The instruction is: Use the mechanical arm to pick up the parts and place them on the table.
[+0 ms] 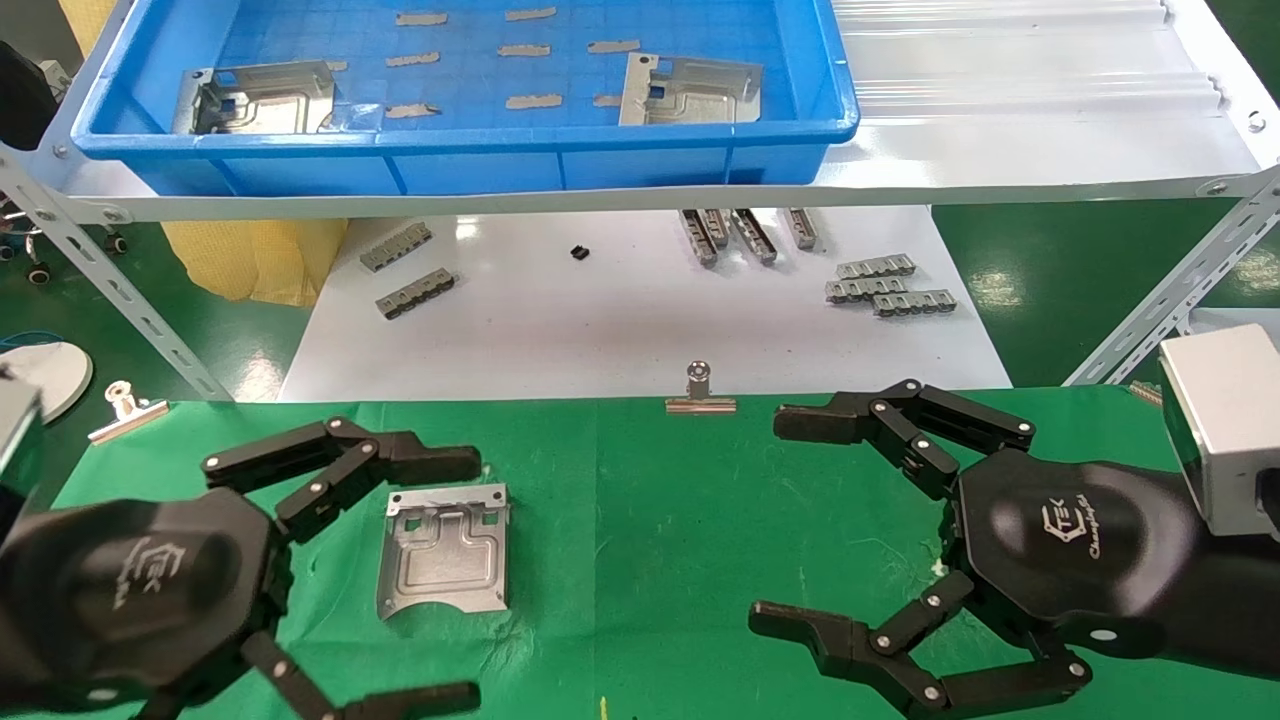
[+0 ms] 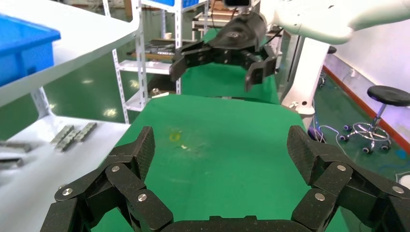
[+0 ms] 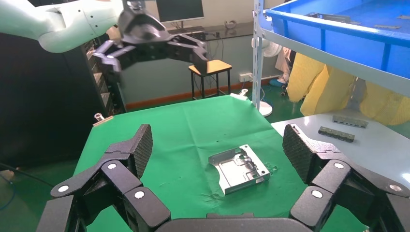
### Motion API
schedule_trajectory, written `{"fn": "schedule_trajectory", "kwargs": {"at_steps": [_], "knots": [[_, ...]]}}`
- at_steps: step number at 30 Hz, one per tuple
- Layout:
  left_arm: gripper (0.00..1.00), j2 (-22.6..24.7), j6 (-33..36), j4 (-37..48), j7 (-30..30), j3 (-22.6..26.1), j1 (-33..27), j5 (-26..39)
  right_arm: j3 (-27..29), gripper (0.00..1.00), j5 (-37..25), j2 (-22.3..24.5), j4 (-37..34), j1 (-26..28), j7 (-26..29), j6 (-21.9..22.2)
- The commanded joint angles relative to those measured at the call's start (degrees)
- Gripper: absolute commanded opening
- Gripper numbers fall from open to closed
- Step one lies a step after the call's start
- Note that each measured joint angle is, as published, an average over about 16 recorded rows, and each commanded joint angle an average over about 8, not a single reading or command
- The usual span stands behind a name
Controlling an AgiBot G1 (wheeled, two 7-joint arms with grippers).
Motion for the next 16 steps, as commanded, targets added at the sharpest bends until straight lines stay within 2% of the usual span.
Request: {"fn": "schedule_trajectory", "kwargs": {"at_steps": [1,16], "knots": [[1.0,-0.46,-0.11,-1.74,-1.21,-0.65,0.82,-0.64,0.0,1.0,0.0,0.0,0.0,0.0,0.0,0.0],[1.0,-0.24,-0.13,-0.71,-0.6,-0.31,0.4,-0.29,0.0,1.0,0.0,0.0,-0.01,-0.01,0.0,0.01]]}}
